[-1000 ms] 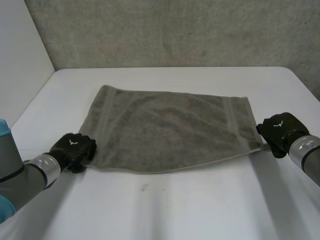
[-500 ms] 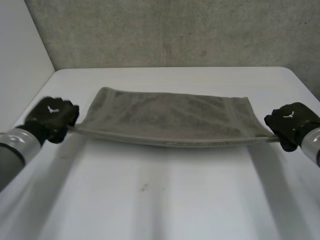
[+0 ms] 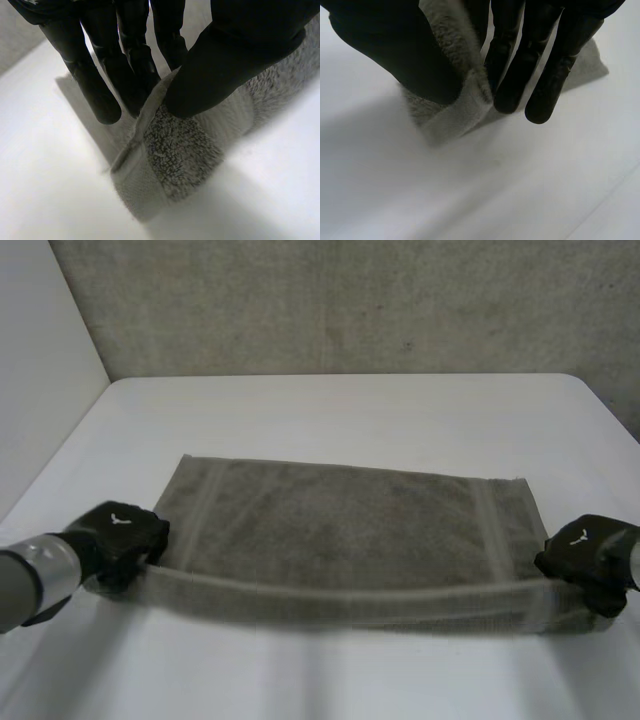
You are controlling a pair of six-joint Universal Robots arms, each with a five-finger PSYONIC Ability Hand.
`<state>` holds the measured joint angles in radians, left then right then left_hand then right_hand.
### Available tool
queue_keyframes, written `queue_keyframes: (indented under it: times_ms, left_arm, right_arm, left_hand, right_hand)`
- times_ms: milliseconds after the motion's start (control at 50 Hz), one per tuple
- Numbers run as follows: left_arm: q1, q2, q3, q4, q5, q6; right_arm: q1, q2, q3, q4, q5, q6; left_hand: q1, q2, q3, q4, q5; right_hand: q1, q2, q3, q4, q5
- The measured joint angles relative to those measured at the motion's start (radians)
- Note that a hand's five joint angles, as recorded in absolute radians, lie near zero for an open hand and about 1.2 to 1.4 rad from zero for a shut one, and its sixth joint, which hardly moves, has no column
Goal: Fold the towel.
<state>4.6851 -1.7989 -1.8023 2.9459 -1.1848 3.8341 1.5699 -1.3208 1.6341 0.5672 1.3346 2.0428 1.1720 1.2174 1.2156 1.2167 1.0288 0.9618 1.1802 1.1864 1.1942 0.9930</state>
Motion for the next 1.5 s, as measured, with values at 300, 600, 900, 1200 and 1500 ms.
queue_keyframes:
  times_ms: [300, 600, 900, 1200, 1500]
  left_arm:
    - [-0.101, -0.334, 0.353, 0.268, -0.023, -0.018]
    - [-0.162, -0.614, 0.66, 0.461, -0.061, -0.065]
    - [-0.192, -0.718, 0.785, 0.478, -0.056, -0.063]
    - [-0.21, -0.431, 0.499, 0.505, -0.06, -0.068]
    - [-0.147, -0.126, 0.157, 0.482, -0.052, -0.288]
  right_arm:
    - [0.118, 0.293, -0.267, -0.34, 0.123, 0.213]
    - [0.182, 0.458, -0.431, -0.647, 0.246, 0.284]
    - [0.211, 0.55, -0.509, -0.674, 0.297, 0.282]
    - [0.193, 0.207, -0.286, -0.637, 0.25, 0.464]
    - [0.07, 0.047, 0.155, -0.642, 0.065, 0.491]
  left_hand:
    - [0.0, 0.0, 0.0, 0.0, 0.0]
    - [0.005, 0.0, 0.0, 0.0, 0.005]
    - [-0.864, -0.901, -0.896, -0.891, -0.866]
    - [-0.997, -1.05, -1.048, -1.047, -1.001]
    - [-0.997, -1.052, -1.049, -1.048, -1.001]
  right_hand:
    - [0.0, 0.0, 0.0, 0.0, 0.0]
    - [0.0, 0.0, 0.0, 0.0, 0.0]
    - [-0.731, -0.907, -0.92, -0.92, -0.87]
    - [-0.752, -0.949, -0.974, -0.966, -0.929]
    - [-0.752, -0.948, -0.972, -0.966, -0.93]
